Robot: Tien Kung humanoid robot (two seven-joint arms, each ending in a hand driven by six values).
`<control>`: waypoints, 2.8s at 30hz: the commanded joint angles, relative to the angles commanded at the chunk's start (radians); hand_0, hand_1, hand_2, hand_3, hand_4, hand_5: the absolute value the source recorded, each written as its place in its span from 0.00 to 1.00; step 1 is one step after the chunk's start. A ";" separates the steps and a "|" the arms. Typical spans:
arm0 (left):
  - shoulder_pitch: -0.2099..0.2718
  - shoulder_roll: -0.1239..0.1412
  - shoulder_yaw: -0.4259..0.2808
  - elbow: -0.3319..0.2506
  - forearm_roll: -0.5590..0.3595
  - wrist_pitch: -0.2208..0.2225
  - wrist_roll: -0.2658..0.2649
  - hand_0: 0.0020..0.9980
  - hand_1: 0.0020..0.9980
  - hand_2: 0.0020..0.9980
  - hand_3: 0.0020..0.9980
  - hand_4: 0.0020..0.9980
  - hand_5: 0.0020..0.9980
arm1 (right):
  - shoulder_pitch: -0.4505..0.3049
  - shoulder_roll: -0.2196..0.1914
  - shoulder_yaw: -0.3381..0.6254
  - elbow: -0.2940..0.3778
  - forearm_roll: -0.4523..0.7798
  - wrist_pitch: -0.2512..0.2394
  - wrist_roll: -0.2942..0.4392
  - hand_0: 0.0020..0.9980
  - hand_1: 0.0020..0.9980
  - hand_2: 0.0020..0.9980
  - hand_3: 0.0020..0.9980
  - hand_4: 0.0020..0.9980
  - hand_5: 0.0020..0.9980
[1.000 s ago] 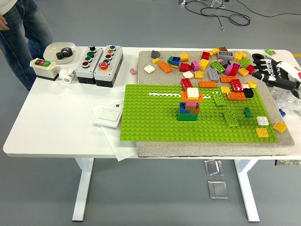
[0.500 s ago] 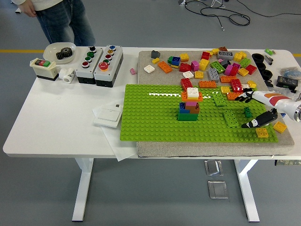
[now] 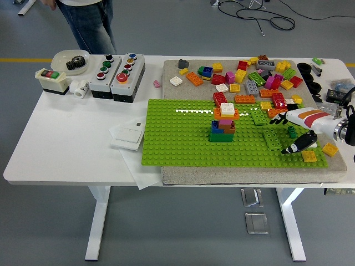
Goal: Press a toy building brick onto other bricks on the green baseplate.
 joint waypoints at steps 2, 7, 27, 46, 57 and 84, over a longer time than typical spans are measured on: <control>-0.001 0.000 0.002 0.000 -0.002 0.000 0.000 0.88 0.84 0.84 0.64 0.72 0.65 | 0.003 0.007 0.000 -0.002 0.002 0.002 -0.001 0.79 0.70 0.76 0.80 1.00 0.23; -0.004 0.000 0.007 0.000 -0.008 0.000 -0.001 0.88 0.84 0.84 0.64 0.72 0.65 | 0.013 0.030 -0.002 -0.016 0.001 0.008 -0.004 0.78 0.70 0.75 0.80 1.00 0.23; -0.011 0.001 0.015 0.000 -0.021 0.001 -0.003 0.88 0.84 0.84 0.64 0.72 0.64 | 0.035 0.089 -0.022 -0.094 -0.033 0.013 -0.005 0.77 0.70 0.75 0.79 1.00 0.23; -0.015 0.001 0.022 0.000 -0.030 0.002 -0.002 0.88 0.84 0.84 0.64 0.72 0.64 | 0.037 0.114 -0.022 -0.143 -0.043 0.001 0.002 0.77 0.68 0.73 0.76 1.00 0.24; -0.012 0.000 0.023 0.000 -0.028 0.002 -0.001 0.88 0.84 0.84 0.64 0.72 0.64 | 0.033 0.124 -0.024 -0.168 -0.049 -0.003 0.006 0.76 0.68 0.73 0.76 0.99 0.23; -0.009 0.000 0.008 0.000 0.001 0.002 0.000 0.88 0.84 0.84 0.64 0.72 0.65 | 0.035 0.127 -0.040 -0.177 -0.040 0.003 0.004 0.74 0.67 0.72 0.65 0.82 0.31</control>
